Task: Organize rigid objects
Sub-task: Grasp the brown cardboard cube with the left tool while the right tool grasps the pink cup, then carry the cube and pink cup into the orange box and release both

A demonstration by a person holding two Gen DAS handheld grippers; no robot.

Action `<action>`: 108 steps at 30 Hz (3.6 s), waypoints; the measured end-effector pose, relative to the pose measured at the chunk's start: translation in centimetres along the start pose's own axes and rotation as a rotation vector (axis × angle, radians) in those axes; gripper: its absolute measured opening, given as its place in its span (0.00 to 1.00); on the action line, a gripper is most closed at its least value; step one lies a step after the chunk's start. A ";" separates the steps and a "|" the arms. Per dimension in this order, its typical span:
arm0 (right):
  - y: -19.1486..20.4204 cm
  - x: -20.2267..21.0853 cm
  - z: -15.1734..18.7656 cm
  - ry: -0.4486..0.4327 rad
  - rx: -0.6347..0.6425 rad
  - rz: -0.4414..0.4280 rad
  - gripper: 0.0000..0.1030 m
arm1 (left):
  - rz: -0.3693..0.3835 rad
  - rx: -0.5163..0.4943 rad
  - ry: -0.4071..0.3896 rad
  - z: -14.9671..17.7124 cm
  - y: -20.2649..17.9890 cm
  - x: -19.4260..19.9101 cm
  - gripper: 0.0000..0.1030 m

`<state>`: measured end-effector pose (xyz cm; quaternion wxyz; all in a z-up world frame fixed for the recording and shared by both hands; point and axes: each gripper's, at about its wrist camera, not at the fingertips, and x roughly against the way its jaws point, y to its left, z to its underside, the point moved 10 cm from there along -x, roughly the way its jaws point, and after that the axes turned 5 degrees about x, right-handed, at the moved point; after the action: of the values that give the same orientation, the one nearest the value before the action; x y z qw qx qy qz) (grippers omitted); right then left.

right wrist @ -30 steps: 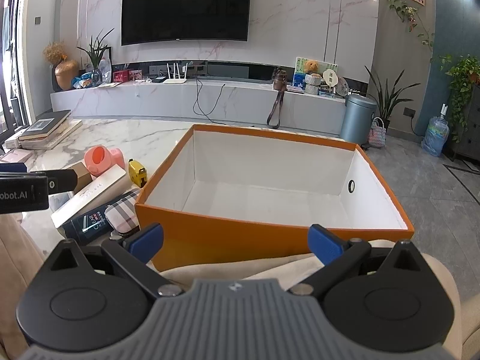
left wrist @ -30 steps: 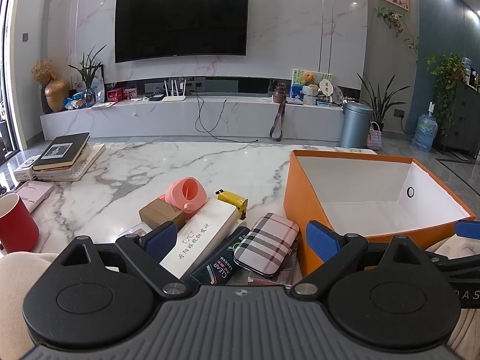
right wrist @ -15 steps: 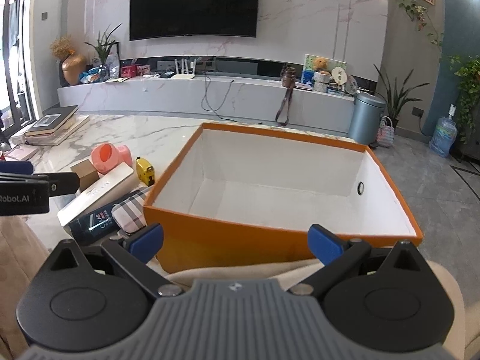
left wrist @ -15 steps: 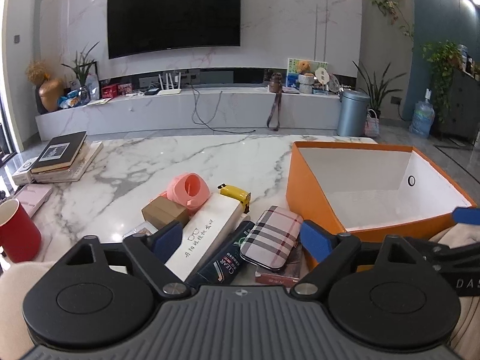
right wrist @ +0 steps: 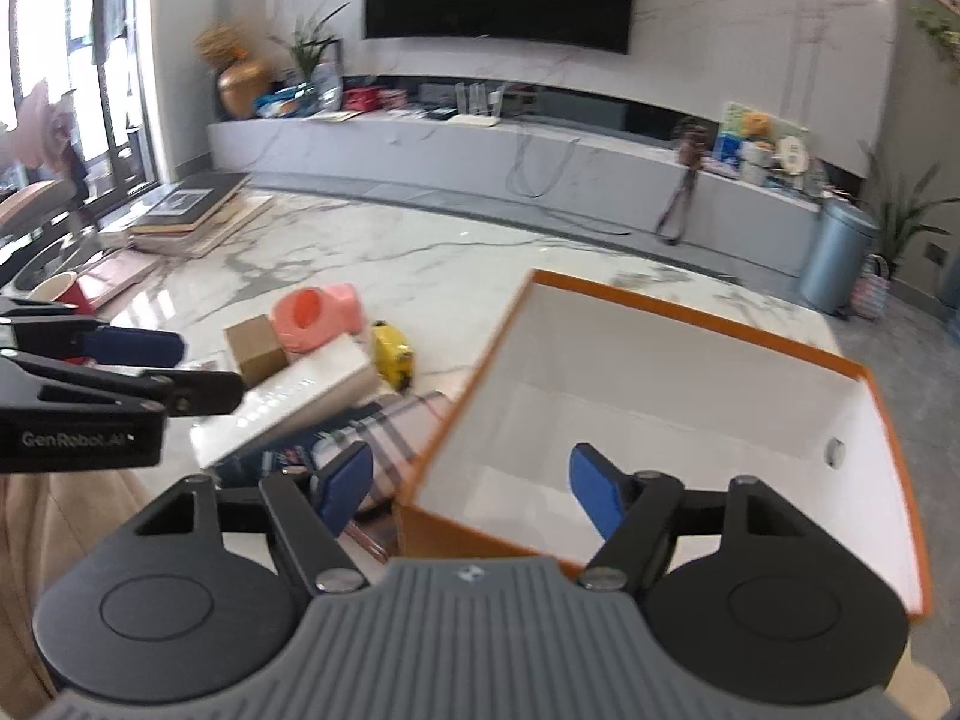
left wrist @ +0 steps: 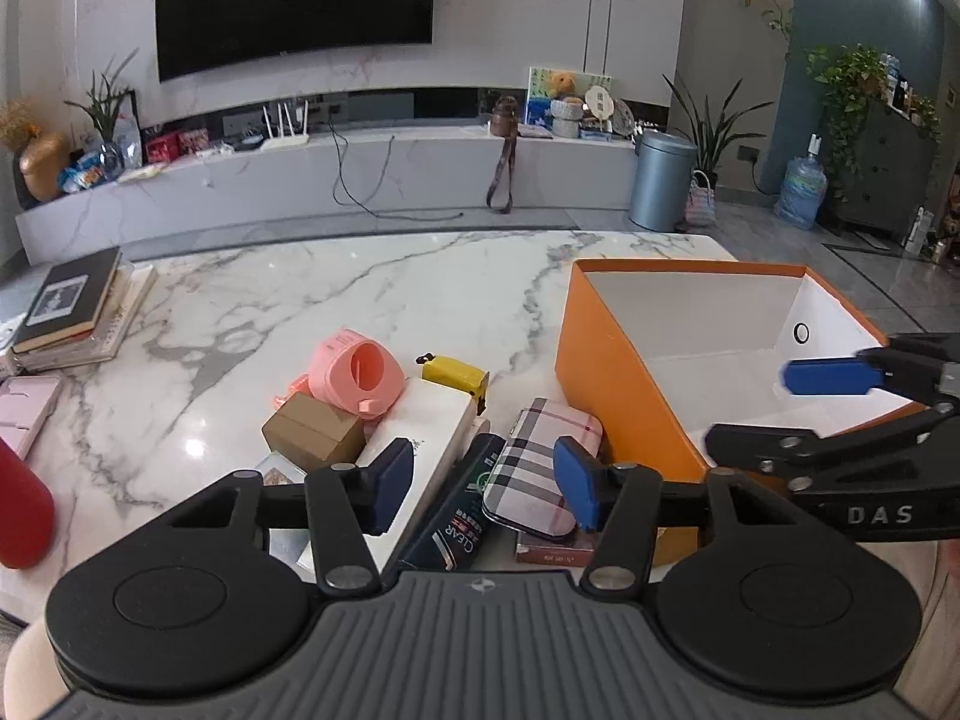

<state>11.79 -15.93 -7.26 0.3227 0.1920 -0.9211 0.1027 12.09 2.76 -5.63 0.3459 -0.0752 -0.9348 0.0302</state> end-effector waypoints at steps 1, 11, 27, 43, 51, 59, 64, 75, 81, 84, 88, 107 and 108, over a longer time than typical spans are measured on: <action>0.4 -0.3 -0.4 0.004 0.011 -0.012 0.65 | -0.004 0.005 0.006 -0.3 0.5 -0.2 0.63; 4.5 -5.4 -3.6 0.070 0.069 -0.161 0.54 | -0.088 0.071 0.108 -1.6 7.0 -3.2 0.63; 7.9 -14.5 -8.6 0.157 0.083 -0.280 0.54 | -0.001 -0.228 0.284 -1.6 10.4 -9.3 0.84; 10.3 -20.2 -8.7 0.230 0.052 -0.300 0.64 | 0.050 -0.249 0.351 -0.4 10.1 -13.5 0.83; 10.6 -20.8 -8.3 0.254 0.034 -0.311 0.54 | 0.026 -0.205 0.372 -0.1 11.0 -14.5 0.82; 10.4 -18.8 -9.3 0.201 0.064 -0.295 0.54 | 0.028 -0.151 0.376 -0.1 11.5 -14.5 0.68; 8.8 -16.7 -10.1 0.159 0.035 -0.279 0.54 | 0.001 -0.107 0.326 -1.3 11.8 -13.2 0.68; 2.4 -10.0 -11.0 0.075 -0.021 -0.184 0.54 | 0.026 -0.120 0.164 -6.3 7.5 -8.4 0.66; -1.9 -5.9 -11.3 0.044 -0.029 -0.123 0.54 | 0.097 -0.172 0.100 -8.8 2.3 -6.3 0.66; -4.0 -3.9 -11.1 0.028 -0.030 -0.086 0.54 | 0.139 -0.202 0.071 -10.0 -0.7 -5.6 0.66; -7.2 -1.7 -10.1 0.035 -0.036 -0.030 0.54 | 0.200 -0.251 0.052 -10.5 -4.8 -5.6 0.66; -13.7 -5.0 -0.1 0.268 -0.036 0.018 0.54 | 0.364 -0.575 0.202 -5.5 -16.2 -14.0 0.66; -13.7 -5.6 0.1 0.278 -0.032 0.014 0.54 | 0.359 -0.592 0.211 -5.3 -16.1 -14.6 0.66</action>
<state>21.45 -26.73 -10.01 0.4496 0.1643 -0.8703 0.1157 24.52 -15.51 -9.26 0.3931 -0.3379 -0.8339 -0.1895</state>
